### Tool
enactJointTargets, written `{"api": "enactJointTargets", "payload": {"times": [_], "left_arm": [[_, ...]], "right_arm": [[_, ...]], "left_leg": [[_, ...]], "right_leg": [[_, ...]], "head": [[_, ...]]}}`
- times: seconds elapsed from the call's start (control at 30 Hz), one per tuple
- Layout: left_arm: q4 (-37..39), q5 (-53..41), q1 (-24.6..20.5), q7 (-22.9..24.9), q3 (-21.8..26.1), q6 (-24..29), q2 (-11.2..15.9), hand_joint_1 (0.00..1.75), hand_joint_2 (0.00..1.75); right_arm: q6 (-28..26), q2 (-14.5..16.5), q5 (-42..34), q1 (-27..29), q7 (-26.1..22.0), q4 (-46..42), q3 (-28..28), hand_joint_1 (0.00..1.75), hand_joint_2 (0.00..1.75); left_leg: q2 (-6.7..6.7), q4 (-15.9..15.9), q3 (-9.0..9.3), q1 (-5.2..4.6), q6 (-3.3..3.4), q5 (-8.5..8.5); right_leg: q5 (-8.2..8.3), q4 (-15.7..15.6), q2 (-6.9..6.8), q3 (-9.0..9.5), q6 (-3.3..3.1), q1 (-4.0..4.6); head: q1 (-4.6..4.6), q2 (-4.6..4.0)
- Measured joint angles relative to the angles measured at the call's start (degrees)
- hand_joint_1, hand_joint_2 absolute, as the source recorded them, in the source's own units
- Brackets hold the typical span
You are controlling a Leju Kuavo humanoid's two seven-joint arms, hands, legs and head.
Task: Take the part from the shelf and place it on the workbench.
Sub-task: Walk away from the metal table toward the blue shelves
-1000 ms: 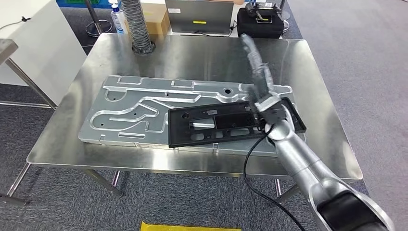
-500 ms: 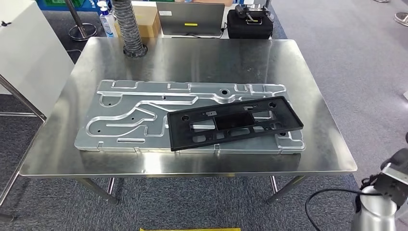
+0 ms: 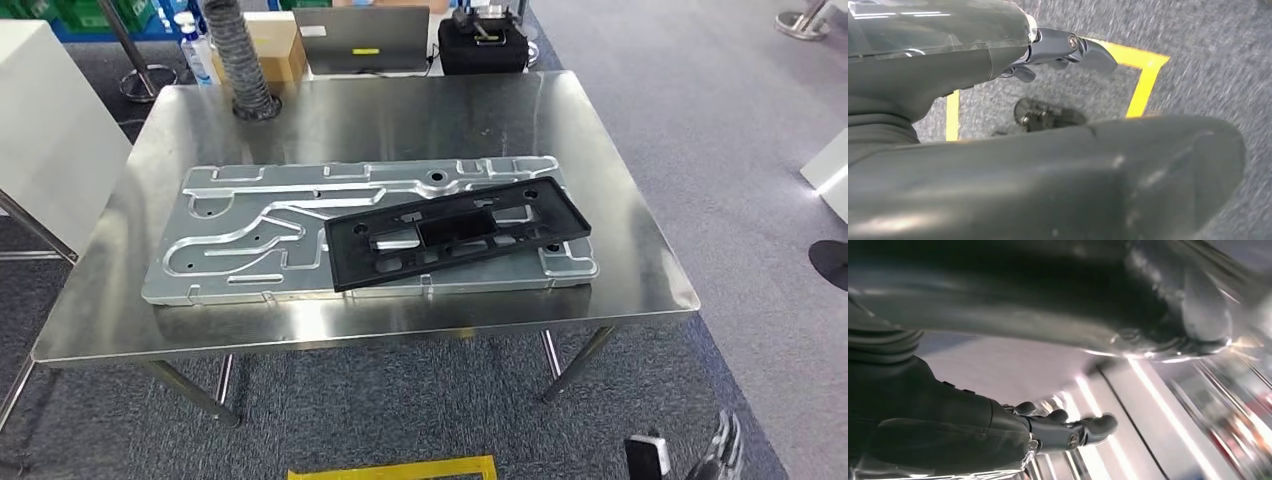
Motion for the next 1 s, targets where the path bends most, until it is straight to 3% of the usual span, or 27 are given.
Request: {"api": "enactJointTargets", "payload": {"times": [0.03,0.07,0.13,0.17,0.2,0.23,0.3,0.37,0.4,0.5,0.53,0.57,0.63,0.67,0.7,0.73,0.77,0.83,0.9,0.93,1.0], "left_arm": [[0.0,-0.2,0.1,0.1,0.0,0.0,0.0,0.00,0.00],[0.0,-0.4,0.2,0.2,0.0,0.0,0.0,0.00,0.00],[0.0,-0.9,0.5,0.5,-0.1,0.2,-0.1,0.00,0.00],[0.0,-1.2,0.6,0.7,-0.2,0.3,-0.1,0.00,0.00],[0.0,-1.4,0.7,0.8,-0.3,0.4,-0.1,0.00,0.00],[0.0,-1.6,0.7,0.8,-0.4,0.5,-0.1,0.00,0.00],[0.0,-1.9,0.6,0.8,-0.7,0.7,-0.1,0.00,0.00],[0.0,-2.0,0.5,0.7,-0.9,0.9,-0.1,0.00,0.00],[0.0,-1.9,0.4,0.6,-1.0,0.9,-0.1,0.00,0.00],[0.0,-1.9,0.3,0.5,-1.1,0.9,0.0,0.00,0.00],[0.0,-1.9,0.3,0.5,-1.1,1.0,0.0,0.00,0.00],[0.0,-1.9,0.2,0.4,-1.1,1.0,0.1,0.00,0.00],[0.0,-1.9,0.2,0.3,-1.1,1.0,0.2,0.00,0.00],[0.0,-1.9,0.2,0.3,-1.1,1.0,0.2,0.00,0.00],[0.0,-1.9,0.2,0.3,-1.1,1.0,0.3,0.00,0.00],[0.0,-1.9,0.2,0.3,-1.1,1.1,0.3,0.00,0.00],[0.0,-2.1,0.2,0.5,-1.2,1.1,0.3,0.00,0.00],[0.0,-2.4,0.3,1.0,-1.3,1.1,0.3,0.00,0.00],[0.0,-2.7,0.4,1.8,-1.4,1.3,0.3,0.00,0.00],[0.0,-2.7,0.4,2.1,-1.4,1.5,0.3,0.00,0.00],[0.0,-2.8,0.5,2.7,-1.4,2.1,0.4,0.00,0.00]], "right_arm": [[-0.6,-0.2,1.8,-0.4,0.1,4.0,-1.2,0.00,0.00],[-1.2,-0.4,3.6,-0.9,0.3,8.2,-2.2,0.00,0.00],[-2.5,-0.8,6.8,-1.7,1.0,16.2,-3.9,0.00,0.00],[-3.0,-0.9,8.1,-2.0,1.8,19.7,-4.5,0.00,0.00],[-3.3,-1.0,9.2,-2.3,2.7,22.6,-5.0,0.00,0.00],[-3.5,-1.0,10.2,-2.5,3.9,25.0,-5.4,0.00,0.00],[-3.6,-1.0,12.0,-3.0,6.6,29.3,-5.8,0.00,0.00],[-3.4,-1.1,13.3,-3.5,8.9,32.5,-5.8,0.00,0.00],[-3.2,-1.1,13.8,-3.7,9.7,33.8,-5.9,0.00,0.00],[-2.1,-1.3,14.9,-4.2,12.0,36.8,-5.9,0.00,0.00],[-1.9,-1.3,15.3,-4.4,12.7,37.5,-5.9,0.00,0.00],[-1.7,-1.3,15.5,-4.5,13.2,38.2,-5.9,0.00,0.00],[-1.5,-1.3,15.8,-4.7,13.8,39.1,-5.9,0.00,0.00],[-1.2,-1.3,15.8,-4.8,14.1,39.5,-5.9,0.00,0.00],[-0.6,-1.3,15.8,-4.9,14.7,39.9,-5.9,0.00,0.00],[0.1,-1.3,15.8,-5.0,15.4,40.3,-5.9,0.00,0.00],[0.9,-1.3,15.9,-5.1,16.3,40.6,-5.9,0.00,0.00],[2.5,-1.3,16.5,-5.4,18.6,41.2,-5.8,0.00,0.00],[4.2,-1.3,17.9,-5.6,21.5,41.9,-5.6,0.00,0.00],[5.2,-1.3,18.8,-5.7,23.1,42.3,-5.3,0.00,0.00],[7.3,-1.6,20.3,-5.7,26.3,43.2,-4.5,0.00,0.00]], "left_leg": [[-0.30,0.9,-0.45,0.06,-0.24,-1.40],[-0.66,3.0,-1.15,0.11,-0.44,-3.85],[-1.15,9.6,-2.60,0.28,-0.91,-9.72],[-1.20,12.7,-2.94,0.37,-1.17,-11.27],[-1.21,14.6,-2.64,0.47,-1.39,-11.43],[-1.21,14.6,-1.50,0.59,-1.57,-10.38],[-1.33,8.8,3.72,0.90,-1.72,-7.68],[-1.68,0.7,9.36,0.81,-1.43,-7.70],[-1.85,-1.6,10.74,0.65,-1.16,-8.24],[-1.68,-2.6,10.13,0.34,0.11,-7.47],[-1.48,-2.7,9.55,0.35,0.66,-6.84],[-1.26,-2.9,8.90,0.38,1.14,-6.15],[-0.99,-2.8,7.50,0.18,1.69,-4.95],[-0.88,-2.7,6.78,0.05,1.75,-4.39],[-0.77,-2.6,6.03,-0.07,1.74,-3.86],[-0.69,-2.5,5.26,-0.15,1.68,-3.37],[-0.65,-2.4,4.52,-0.20,1.59,-2.92],[-0.62,-2.0,3.34,-0.32,1.28,-2.19],[-0.50,-1.7,2.67,-0.36,0.70,-1.46],[-0.44,-1.8,2.49,-0.33,0.34,-1.08],[-0.51,-1.8,2.26,-0.20,-0.32,-0.75]], "right_leg": [[0.82,-0.4,0.01,-0.43,-0.42,-0.10],[1.65,-0.8,0.03,-1.03,-0.73,-0.24],[2.97,-0.8,0.18,-2.61,-1.04,-0.21],[3.59,-0.7,0.28,-3.51,-1.03,-0.21],[4.20,-0.5,0.36,-4.46,-0.95,-0.24],[4.76,-0.3,0.46,-5.48,-0.81,-0.30],[5.76,0.5,0.73,-7.48,-0.37,-0.48],[6.58,1.3,0.95,-8.81,0.26,-0.52],[6.98,1.5,1.01,-9.06,0.58,-0.53],[7.81,1.6,1.34,-9.63,1.58,-0.78],[6.61,2.5,1.40,-10.19,1.86,-0.88],[4.39,4.5,1.44,-11.00,2.11,-0.92],[-1.53,11.7,1.34,-12.99,2.42,-1.00],[-3.34,15.3,1.33,-13.64,2.54,-1.00],[-3.87,17.7,1.32,-13.67,2.59,-1.00],[-3.19,18.1,1.32,-12.74,2.55,-0.99],[-1.81,16.3,1.31,-10.76,2.40,-0.96],[0.15,7.9,1.26,-4.58,1.77,-0.73],[-0.03,1.0,1.20,-0.12,1.09,-0.36],[-0.33,-0.4,1.20,0.57,0.83,-0.16],[0.42,-1.0,1.06,0.25,0.25,-0.23]], "head": [[0.00,0.00],[0.00,0.00],[0.00,0.00],[0.00,0.00],[0.00,0.00],[0.00,0.00],[-0.01,0.00],[-0.01,0.00],[-0.01,0.00],[0.00,0.00],[0.00,0.00],[0.00,0.00],[0.00,0.00],[0.00,0.00],[0.00,0.00],[0.00,0.00],[0.00,0.00],[0.00,0.00],[0.00,0.00],[0.00,0.00],[0.00,0.00]]}}
